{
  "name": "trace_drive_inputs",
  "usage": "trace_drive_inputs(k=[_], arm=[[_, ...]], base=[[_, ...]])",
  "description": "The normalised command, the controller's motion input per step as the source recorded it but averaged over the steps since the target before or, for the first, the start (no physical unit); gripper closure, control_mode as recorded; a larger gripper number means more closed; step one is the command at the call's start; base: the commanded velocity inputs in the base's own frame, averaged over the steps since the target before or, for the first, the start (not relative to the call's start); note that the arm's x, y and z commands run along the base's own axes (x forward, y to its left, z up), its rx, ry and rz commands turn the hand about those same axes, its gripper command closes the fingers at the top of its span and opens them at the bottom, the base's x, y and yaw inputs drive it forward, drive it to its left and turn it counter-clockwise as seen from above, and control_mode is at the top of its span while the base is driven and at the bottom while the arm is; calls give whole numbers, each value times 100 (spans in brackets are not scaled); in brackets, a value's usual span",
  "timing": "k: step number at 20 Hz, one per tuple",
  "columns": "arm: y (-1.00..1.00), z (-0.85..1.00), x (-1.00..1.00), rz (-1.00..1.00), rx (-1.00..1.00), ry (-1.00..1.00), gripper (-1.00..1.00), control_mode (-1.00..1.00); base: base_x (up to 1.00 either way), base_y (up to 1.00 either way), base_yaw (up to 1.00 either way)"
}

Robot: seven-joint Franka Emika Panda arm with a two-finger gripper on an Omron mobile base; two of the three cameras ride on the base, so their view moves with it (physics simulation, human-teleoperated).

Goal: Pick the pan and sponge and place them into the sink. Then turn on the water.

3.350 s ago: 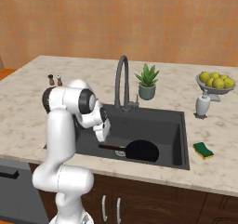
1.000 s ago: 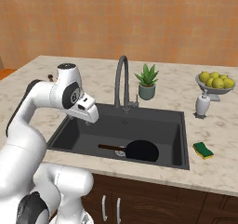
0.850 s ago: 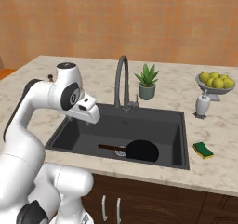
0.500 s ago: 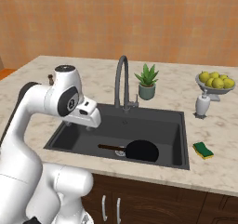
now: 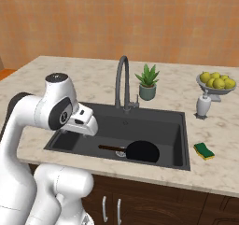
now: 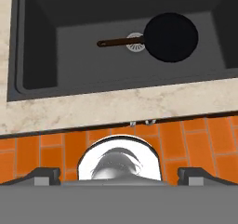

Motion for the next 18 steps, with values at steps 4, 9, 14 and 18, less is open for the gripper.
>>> trace_drive_inputs(k=[4, 9, 14, 18], arm=[[0, 0, -27, 1, 0, -2, -100, -100], [0, 0, -5, 1, 0, -1, -100, 100], [0, 0, 0, 0, 0, 0, -100, 100], [0, 0, 0, 0, 0, 0, -100, 100]], base=[[0, 0, 0], [-2, 0, 1], [-40, -48, 1], [-41, -95, 0]])
